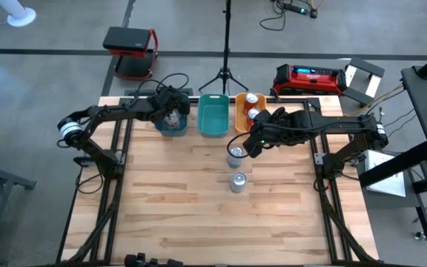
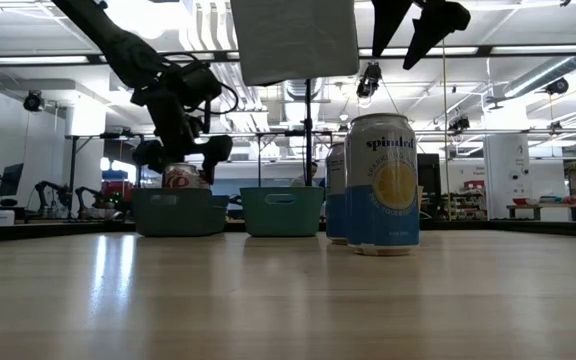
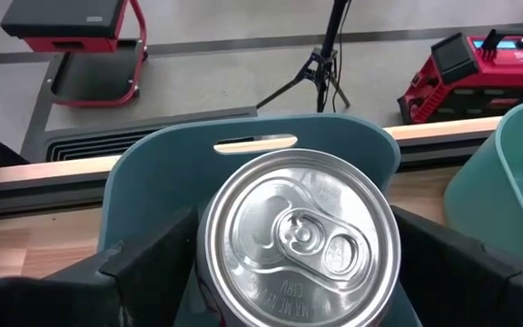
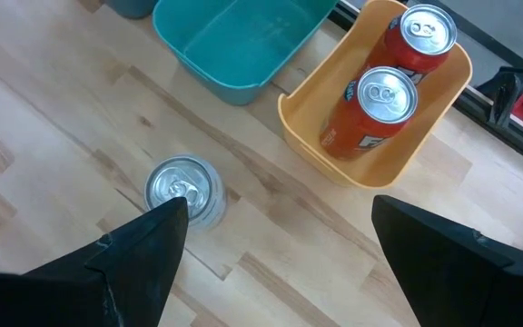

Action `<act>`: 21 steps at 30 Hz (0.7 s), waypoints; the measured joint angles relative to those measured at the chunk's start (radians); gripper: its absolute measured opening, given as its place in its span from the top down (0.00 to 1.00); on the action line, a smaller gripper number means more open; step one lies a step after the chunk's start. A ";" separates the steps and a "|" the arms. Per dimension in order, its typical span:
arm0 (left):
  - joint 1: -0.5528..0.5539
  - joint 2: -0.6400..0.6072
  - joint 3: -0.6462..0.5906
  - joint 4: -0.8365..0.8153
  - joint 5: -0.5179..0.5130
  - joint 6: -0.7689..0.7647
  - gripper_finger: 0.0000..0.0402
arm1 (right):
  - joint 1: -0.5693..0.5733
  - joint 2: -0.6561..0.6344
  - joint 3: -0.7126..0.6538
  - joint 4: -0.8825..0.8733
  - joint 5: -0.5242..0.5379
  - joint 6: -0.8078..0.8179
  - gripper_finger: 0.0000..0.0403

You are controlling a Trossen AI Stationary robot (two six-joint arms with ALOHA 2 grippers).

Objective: Sort soda cans
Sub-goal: Put the red-silver soda can into the blue bin

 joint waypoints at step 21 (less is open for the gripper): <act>0.019 -0.037 0.000 -0.025 0.051 0.021 0.18 | 0.000 0.000 0.000 0.002 0.000 0.000 0.14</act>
